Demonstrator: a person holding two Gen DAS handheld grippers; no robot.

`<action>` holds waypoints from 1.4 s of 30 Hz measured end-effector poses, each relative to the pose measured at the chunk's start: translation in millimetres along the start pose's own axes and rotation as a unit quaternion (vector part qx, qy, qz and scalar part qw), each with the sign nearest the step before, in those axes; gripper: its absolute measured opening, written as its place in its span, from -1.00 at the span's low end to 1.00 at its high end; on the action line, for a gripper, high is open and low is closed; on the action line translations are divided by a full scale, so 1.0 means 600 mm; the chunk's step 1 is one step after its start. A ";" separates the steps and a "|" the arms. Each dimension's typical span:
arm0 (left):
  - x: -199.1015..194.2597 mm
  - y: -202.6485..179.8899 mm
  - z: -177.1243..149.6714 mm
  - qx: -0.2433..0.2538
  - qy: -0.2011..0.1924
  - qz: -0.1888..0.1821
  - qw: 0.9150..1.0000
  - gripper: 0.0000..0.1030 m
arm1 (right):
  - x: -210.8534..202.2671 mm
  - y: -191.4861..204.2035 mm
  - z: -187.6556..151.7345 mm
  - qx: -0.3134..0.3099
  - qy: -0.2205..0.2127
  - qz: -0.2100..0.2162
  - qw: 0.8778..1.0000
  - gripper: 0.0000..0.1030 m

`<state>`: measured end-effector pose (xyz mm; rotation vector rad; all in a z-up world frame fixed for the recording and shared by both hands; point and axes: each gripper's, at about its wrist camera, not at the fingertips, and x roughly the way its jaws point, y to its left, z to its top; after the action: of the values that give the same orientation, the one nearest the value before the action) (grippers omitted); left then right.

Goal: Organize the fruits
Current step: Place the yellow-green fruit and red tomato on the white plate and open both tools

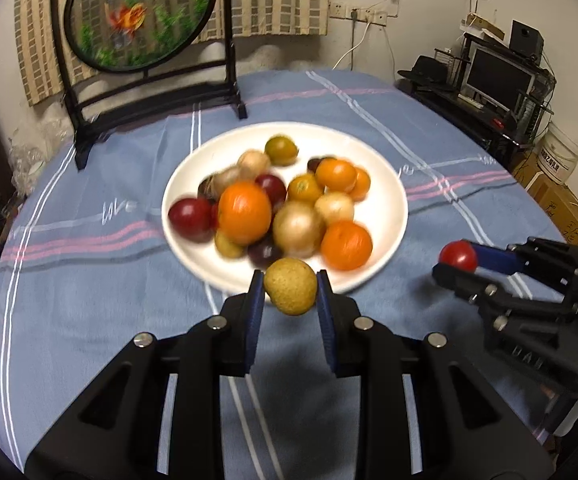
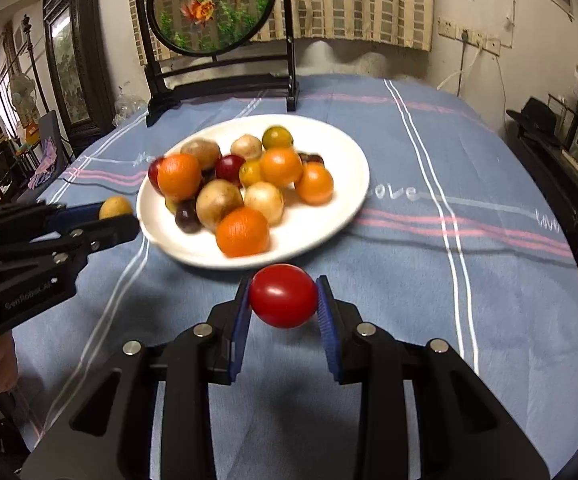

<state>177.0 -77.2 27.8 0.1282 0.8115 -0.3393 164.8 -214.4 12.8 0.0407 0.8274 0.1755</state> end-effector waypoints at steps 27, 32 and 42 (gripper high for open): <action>0.149 0.077 0.161 -0.058 0.022 0.044 0.997 -0.46 | 0.152 0.056 0.167 -0.052 -0.010 0.002 0.999 -0.35; 0.139 0.069 0.160 -0.053 0.003 0.065 0.996 0.26 | 0.149 0.044 0.172 -0.023 -0.026 0.000 0.999 0.25; 0.108 0.069 0.141 -0.075 -0.003 0.062 0.995 0.52 | 0.110 0.034 0.150 -0.017 -0.042 -0.009 0.999 0.25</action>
<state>291.1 -74.7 37.8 0.0364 0.8153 -0.1614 272.1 -180.1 27.7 0.0086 0.7411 0.1705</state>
